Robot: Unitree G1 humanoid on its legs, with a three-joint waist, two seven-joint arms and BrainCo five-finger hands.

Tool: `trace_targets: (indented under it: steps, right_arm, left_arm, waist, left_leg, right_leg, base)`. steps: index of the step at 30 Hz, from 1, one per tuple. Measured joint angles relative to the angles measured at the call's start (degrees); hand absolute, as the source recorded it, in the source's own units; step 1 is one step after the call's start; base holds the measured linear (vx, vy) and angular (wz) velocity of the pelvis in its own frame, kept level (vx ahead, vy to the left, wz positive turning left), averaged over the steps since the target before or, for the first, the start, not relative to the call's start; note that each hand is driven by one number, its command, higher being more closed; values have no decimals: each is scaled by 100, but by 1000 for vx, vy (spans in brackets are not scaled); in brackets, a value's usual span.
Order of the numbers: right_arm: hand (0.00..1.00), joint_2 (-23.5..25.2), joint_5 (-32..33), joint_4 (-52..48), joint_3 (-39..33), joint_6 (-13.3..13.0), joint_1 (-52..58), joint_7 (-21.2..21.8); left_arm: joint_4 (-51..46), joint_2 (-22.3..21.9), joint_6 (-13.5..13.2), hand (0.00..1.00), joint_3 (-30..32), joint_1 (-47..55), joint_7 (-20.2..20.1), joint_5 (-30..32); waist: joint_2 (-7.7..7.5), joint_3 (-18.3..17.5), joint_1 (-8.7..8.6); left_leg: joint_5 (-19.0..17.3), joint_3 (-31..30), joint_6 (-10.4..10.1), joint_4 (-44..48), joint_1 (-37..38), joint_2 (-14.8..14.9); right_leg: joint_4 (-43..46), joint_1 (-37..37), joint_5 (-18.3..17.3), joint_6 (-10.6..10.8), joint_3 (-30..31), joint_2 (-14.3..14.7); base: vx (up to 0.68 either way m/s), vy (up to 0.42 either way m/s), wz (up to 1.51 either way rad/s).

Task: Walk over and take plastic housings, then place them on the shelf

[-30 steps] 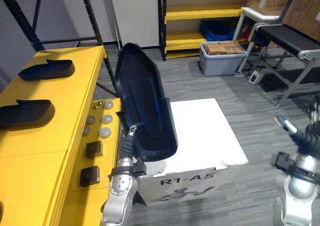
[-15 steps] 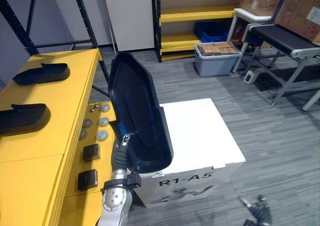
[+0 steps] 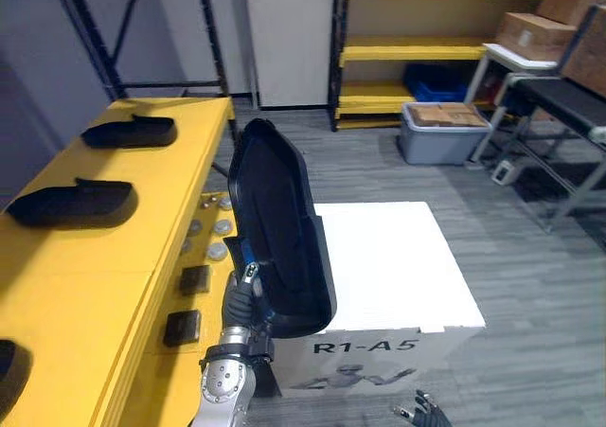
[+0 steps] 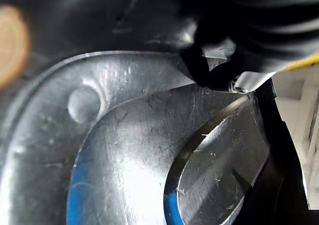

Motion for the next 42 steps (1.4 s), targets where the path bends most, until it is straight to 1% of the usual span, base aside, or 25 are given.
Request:
trace_targets:
  steps: [1, 2, 3, 4, 5, 8, 9, 10, 13, 14, 16, 17, 18, 19, 20, 22, 24, 25, 26, 27, 28, 31, 40, 41, 42]
  right_arm:
    - [0, -20, -10, 2, 64, -2, -48, -15]
    - [0, -24, -20, 2, 64, -4, -62, -19]
    - [0, -64, -41, 22, 64, -4, -94, -53]
    - [0, -89, -64, 67, 71, -4, -134, -67]
    - [0, -113, -125, 143, 69, -4, -180, -92]
    - [0, -139, -148, 405, 61, -13, -247, -176]
    - [0, -157, -161, 530, 59, -11, -308, -204]
    - [0, -198, -186, 562, 64, -10, -340, -218]
    - [0, -167, -250, 701, 185, -8, -602, -261]
    - [0, -159, -254, 772, 156, -7, -742, -283]
    - [0, -177, -336, 792, 153, 16, -949, -318]
    - [0, -175, -380, 786, 156, 31, -965, -319]
    - [0, -177, -393, 780, 158, 53, -969, -319]
    - [0, -157, -402, 778, 156, 65, -968, -320]
    - [0, -131, -404, 761, 149, 66, -961, -323]
    - [0, -22, -401, 627, 131, 66, -837, -351]
    - [0, 44, -390, 358, 104, 63, -617, -372]
    - [0, 127, -339, 117, 40, 66, -470, -422]
    - [0, 155, -342, 67, 46, 66, -409, -424]
    - [0, 216, -344, -18, 55, 63, -319, -426]
    - [0, 252, -341, -34, 58, 66, -263, -437]
    - [0, 252, -342, -208, 54, 67, -281, -447]
    - [0, 505, -342, -263, 67, 67, 37, -542]
    - [0, 520, -340, -267, 59, 66, 59, -544]
    - [0, 550, -318, -274, 59, 68, 28, -564]
  left_arm:
    - [-202, -37, 0, 100, 3, 13, 16, 35]
    - [-252, -47, -2, 100, 7, 13, 20, 35]
    - [-405, -76, -17, 100, 16, 9, 39, 35]
    - [-447, -92, -32, 100, 26, 11, 48, 35]
    - [-454, -126, -58, 100, 79, 25, 74, 36]
    - [-453, -150, -79, 100, 136, 171, 188, 49]
    - [-453, -156, -82, 100, 190, 218, 211, 60]
    - [-453, -156, -82, 100, 231, 225, 224, 91]
    - [-451, -157, -105, 100, 434, 216, 349, 153]
    - [-451, -163, -104, 100, 481, 248, 412, 154]
    - [-451, -180, -104, 100, 453, 262, 460, 162]
    - [-447, -176, -103, 100, 414, 253, 460, 172]
    - [-448, -168, -102, 100, 326, 234, 470, 219]
    - [-442, -147, -104, 100, 215, 180, 520, 286]
    - [-418, -118, -107, 100, 109, 105, 559, 328]
    - [-259, -101, -126, 100, -149, -144, 665, 432]
    - [-221, -108, -126, 100, -273, -221, 682, 440]
    - [-224, -99, -132, 100, -361, -237, 698, 488]
    - [-233, -81, -139, 100, -403, -236, 699, 490]
    - [-282, -33, -162, 100, -457, -240, 699, 493]
    - [-295, -37, -188, 100, -514, -234, 694, 498]
    - [-346, -80, -253, 100, -494, -225, 692, 493]
    - [-325, -116, -252, 100, -667, -211, 662, 497]
    - [-334, -112, -253, 100, -653, -216, 660, 501]
    - [-333, -114, -255, 100, -615, -218, 660, 507]
  waist:
    - [-48, 89, 40]
    - [-40, 119, 44]
    - [19, 231, 70]
    - [33, 285, 125]
    - [48, 312, 171]
    - [52, 316, 119]
    - [82, 311, 114]
    - [108, 300, 107]
    - [100, 284, 111]
    - [86, 289, 128]
    - [95, 297, 102]
    - [94, 302, 72]
    - [101, 311, 12]
    - [129, 328, -51]
    - [163, 350, -76]
    - [91, 337, -178]
    - [102, 356, -259]
    - [60, 351, -286]
    - [11, 328, -261]
    - [-126, 309, -175]
    - [-155, 251, -115]
    - [-122, 212, 117]
    - [-144, 140, 98]
    - [-169, 174, 112]
    - [-161, 191, 101]
  left_leg:
    - [-5, 3, -134, 170, -333, -74]
    - [-27, 144, -176, 194, -397, -44]
    - [-118, 856, -78, 404, -646, 174]
    - [-123, 1235, -83, 493, -728, 325]
    - [-126, 2013, -82, 656, -890, 606]
    - [-119, 3531, -44, 797, -922, 986]
    - [-102, 4092, 137, 792, -921, 1051]
    - [-67, 4271, 254, 788, -934, 1051]
    - [-44, 3748, 517, 669, -1097, 541]
    - [-95, 3586, 605, 651, -1065, 331]
    - [-216, 3211, 790, 580, -864, -61]
    - [-242, 3060, 822, 561, -786, -146]
    - [-276, 2766, 859, 494, -641, -246]
    - [-277, 2486, 862, 440, -530, -276]
    - [-263, 2224, 848, 397, -457, -265]
    - [-233, 1494, 820, 391, -354, -412]
    - [-244, 1066, 798, 498, -328, -522]
    - [-312, 819, 692, 630, -285, -584]
    - [-358, 778, 629, 684, -275, -607]
    - [-461, 760, 488, 834, -304, -662]
    - [-600, 747, 352, 1054, -424, -559]
    - [-694, 800, 267, 1292, -646, -291]
    - [-691, 797, 236, 1337, -633, -211]
    - [-1008, 1302, 75, 1486, -682, 11]
    - [-1186, 1869, 56, 1950, -815, 428]
  right_leg:
    - [-40, 34, -10, 7, -541, -193]
    - [-38, 46, -10, 8, -665, -214]
    - [-37, 134, -22, 27, -1130, -301]
    - [-36, 196, -25, 34, -1312, -346]
    - [-39, 346, -34, 90, -1725, -453]
    - [-29, 779, -97, 423, -2790, -832]
    - [-35, 918, -130, 588, -3086, -946]
    - [-40, 1000, -154, 643, -3166, -971]
    - [-266, 1113, -11, 657, -3256, -1008]
    - [-168, 1204, 27, 668, -3331, -1140]
    - [843, 1325, 53, 611, -3383, -1749]
    - [1258, 1294, 99, 433, -3297, -1926]
    - [1932, 1139, 287, -28, -2706, -2098]
    - [2490, 768, 97, 6, -1609, -1984]
    - [2732, 360, -233, 157, -535, -1572]
    - [2626, -501, -862, 187, 1496, -598]
    - [2338, -735, -1007, 234, 2329, -238]
    - [1885, -766, -970, 244, 2892, -42]
    - [1553, -728, -766, 218, 2897, -90]
    - [1187, -688, -457, 428, 2867, -212]
    - [847, -453, -506, 502, 2633, -201]
    - [364, -206, -406, 455, 2387, -6]
    - [-86, 184, -252, 403, 2076, 30]
    - [-59, 163, -222, 365, 2044, 6]
    - [2, 153, -222, 364, 1985, 7]
  base:
    - [-117, 41, 185]
    - [-108, 76, 203]
    - [-64, 56, 138]
    - [-112, 93, 187]
    - [-66, 85, 183]
    - [26, 175, 185]
    - [161, 236, 165]
    - [231, 288, 146]
    - [183, 205, 122]
    - [190, 189, 97]
    - [240, 215, 107]
    - [236, 186, 110]
    - [186, 127, 116]
    - [217, 92, 134]
    - [211, 9, 159]
    - [257, -58, 175]
    - [144, -93, 162]
    - [102, -128, 163]
    - [97, -138, 141]
    - [95, -153, 112]
    - [113, -178, 96]
    - [85, -237, 34]
    - [-22, -23, 13]
    - [-70, -9, 17]
    - [-58, -29, 19]
